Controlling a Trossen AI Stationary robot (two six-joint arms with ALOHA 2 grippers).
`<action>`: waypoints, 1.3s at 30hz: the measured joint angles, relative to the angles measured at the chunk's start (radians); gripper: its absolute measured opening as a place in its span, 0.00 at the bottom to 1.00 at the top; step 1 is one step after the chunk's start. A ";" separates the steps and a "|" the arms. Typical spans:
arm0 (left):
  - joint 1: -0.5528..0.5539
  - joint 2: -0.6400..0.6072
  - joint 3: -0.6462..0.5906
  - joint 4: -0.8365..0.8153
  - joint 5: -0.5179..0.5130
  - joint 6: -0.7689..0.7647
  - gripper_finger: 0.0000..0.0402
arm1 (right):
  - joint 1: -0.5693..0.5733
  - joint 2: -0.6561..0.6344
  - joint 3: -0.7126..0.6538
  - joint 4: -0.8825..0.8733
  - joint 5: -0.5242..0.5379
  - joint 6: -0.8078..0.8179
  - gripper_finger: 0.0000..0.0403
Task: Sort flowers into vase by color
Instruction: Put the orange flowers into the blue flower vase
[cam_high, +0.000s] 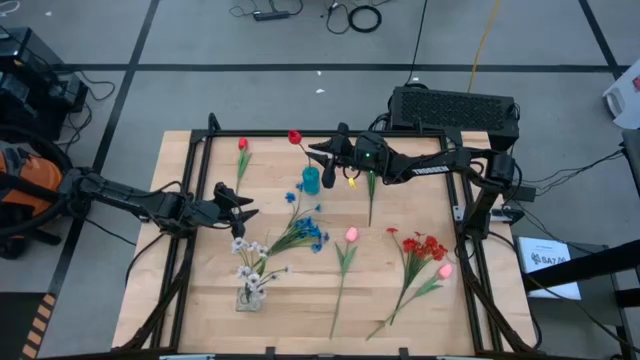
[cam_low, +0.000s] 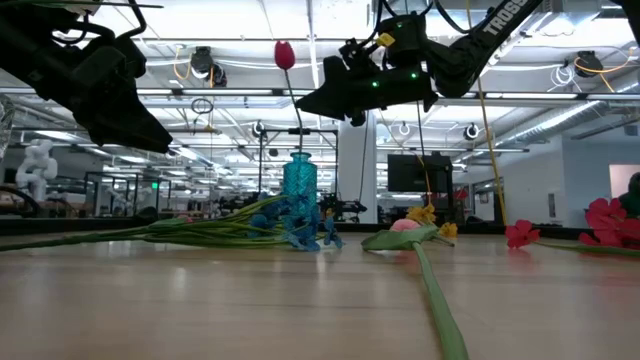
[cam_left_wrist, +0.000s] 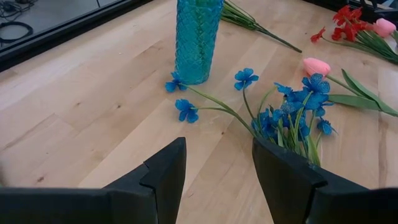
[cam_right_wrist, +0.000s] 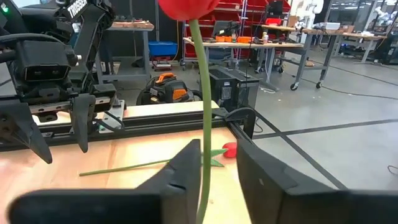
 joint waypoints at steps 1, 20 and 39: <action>0.000 0.000 0.000 0.000 0.000 0.000 0.48 | 0.000 -0.004 0.000 -0.005 0.001 0.002 0.26; 0.000 0.000 0.000 -0.017 0.006 -0.002 0.48 | -0.004 -0.387 0.000 -0.754 0.330 0.153 0.35; 0.000 0.000 0.000 -0.016 0.006 -0.003 0.48 | 0.064 -0.528 -0.105 -1.536 0.451 0.700 0.31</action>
